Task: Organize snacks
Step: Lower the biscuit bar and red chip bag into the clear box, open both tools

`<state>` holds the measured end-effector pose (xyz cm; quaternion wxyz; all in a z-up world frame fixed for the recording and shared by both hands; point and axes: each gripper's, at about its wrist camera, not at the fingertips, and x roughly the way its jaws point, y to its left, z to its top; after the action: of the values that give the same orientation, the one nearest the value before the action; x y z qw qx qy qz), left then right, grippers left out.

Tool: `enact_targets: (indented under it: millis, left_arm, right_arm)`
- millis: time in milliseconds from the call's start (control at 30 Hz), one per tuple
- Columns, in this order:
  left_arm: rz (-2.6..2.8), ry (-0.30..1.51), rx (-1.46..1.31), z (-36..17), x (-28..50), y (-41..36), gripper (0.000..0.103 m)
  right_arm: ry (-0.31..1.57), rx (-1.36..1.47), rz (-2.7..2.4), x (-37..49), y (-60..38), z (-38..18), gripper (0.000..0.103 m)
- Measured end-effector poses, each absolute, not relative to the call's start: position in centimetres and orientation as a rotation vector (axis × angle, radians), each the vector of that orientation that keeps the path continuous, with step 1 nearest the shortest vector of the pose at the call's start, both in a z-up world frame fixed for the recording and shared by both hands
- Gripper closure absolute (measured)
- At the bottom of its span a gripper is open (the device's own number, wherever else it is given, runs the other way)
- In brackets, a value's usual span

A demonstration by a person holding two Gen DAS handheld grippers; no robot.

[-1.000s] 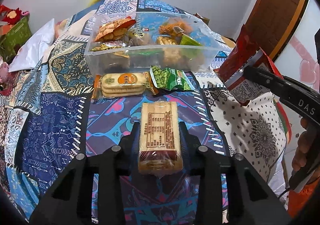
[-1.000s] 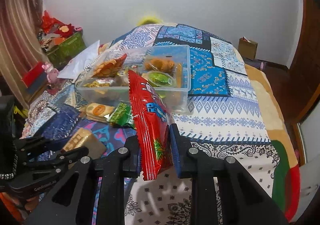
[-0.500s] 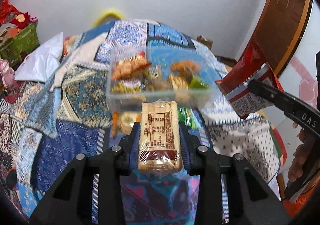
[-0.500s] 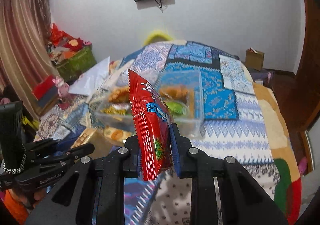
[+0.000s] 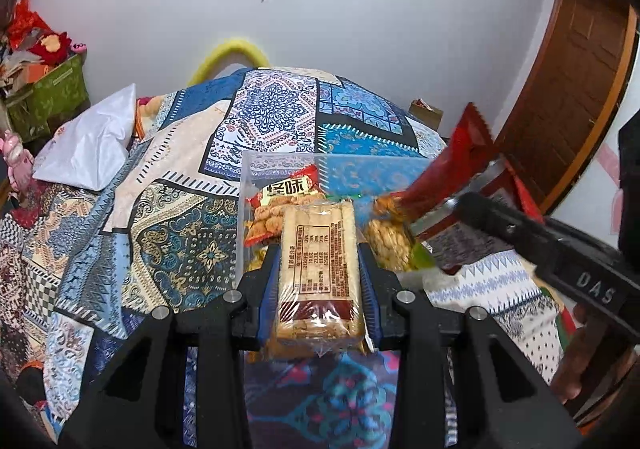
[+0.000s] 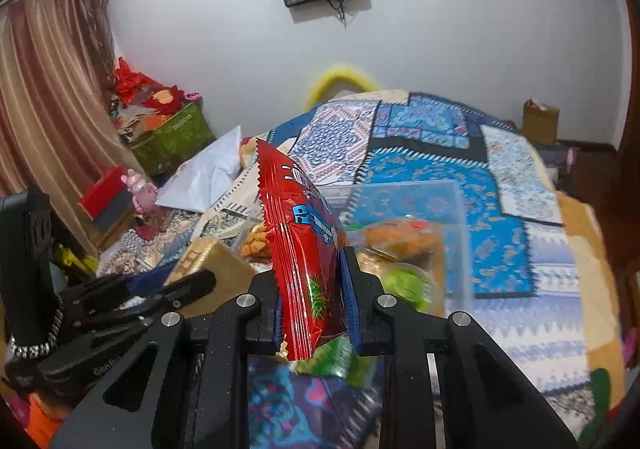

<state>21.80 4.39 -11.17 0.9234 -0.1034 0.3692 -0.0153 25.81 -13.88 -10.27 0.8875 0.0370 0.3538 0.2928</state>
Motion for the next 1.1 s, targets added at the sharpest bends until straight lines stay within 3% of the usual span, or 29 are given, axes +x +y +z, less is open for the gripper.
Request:
enact_targets:
  millis: [367, 833, 1033, 1100]
  left_arm:
    - [0.004, 0.773, -0.214, -13.3, 26.5, 5.0, 0.067]
    - [0.011, 0.83, -0.189, -15.6, 28.8, 4.8, 0.066]
    - [0.008, 0.842, -0.179, -14.6, 27.5, 4.8, 0.064]
    - [0.002, 0.822, -0.181, -13.7, 26.6, 4.8, 0.057]
  right_arm:
    - [0.829, 0.103, 0.621, 30.2, -10.9, -13.4, 0.081]
    - [0.833, 0.024, 0.613, 29.9, -10.0, -14.6, 0.08]
    - [0.887, 0.068, 0.6, 29.7, -10.8, -14.7, 0.069]
    - [0.896, 0.093, 0.601, 29.5, -11.3, -14.6, 0.06]
